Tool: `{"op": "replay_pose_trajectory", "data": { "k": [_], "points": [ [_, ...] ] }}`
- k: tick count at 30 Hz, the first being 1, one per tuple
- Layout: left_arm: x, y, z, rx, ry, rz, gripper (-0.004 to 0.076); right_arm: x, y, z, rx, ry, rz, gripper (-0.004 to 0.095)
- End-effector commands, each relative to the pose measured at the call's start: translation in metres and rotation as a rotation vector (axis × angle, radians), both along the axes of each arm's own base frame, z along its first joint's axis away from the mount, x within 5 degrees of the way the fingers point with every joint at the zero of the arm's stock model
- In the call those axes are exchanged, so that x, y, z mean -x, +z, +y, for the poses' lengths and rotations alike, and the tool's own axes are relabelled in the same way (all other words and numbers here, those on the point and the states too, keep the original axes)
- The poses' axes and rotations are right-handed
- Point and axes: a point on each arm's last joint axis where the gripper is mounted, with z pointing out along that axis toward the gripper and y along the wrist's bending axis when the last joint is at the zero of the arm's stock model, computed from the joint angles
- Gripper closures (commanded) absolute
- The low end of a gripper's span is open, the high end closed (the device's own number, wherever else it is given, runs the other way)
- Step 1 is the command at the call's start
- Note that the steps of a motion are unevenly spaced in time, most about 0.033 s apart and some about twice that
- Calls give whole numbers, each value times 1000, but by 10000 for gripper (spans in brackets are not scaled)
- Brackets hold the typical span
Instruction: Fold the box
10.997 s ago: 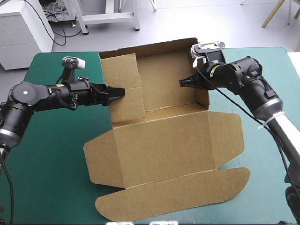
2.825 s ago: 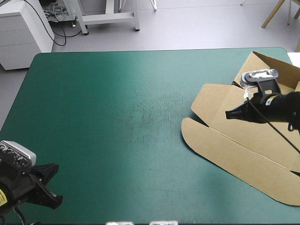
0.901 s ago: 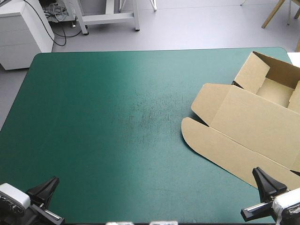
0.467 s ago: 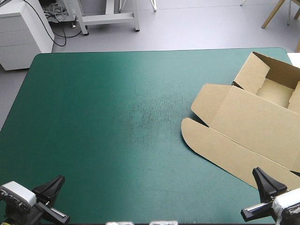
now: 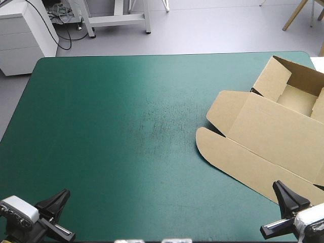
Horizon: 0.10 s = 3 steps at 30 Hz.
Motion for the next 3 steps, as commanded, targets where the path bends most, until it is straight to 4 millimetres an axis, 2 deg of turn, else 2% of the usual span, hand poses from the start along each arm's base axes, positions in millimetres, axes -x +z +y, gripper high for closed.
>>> {"op": "replay_pose_trajectory", "data": {
  "k": [1,3],
  "points": [
    [2,13,1,61,-8,-92,724,6,13,-2,-28,-9,-116,927],
    [2,13,1,61,-8,-92,724,6,13,-2,-28,-9,-116,927]
  ]
}}
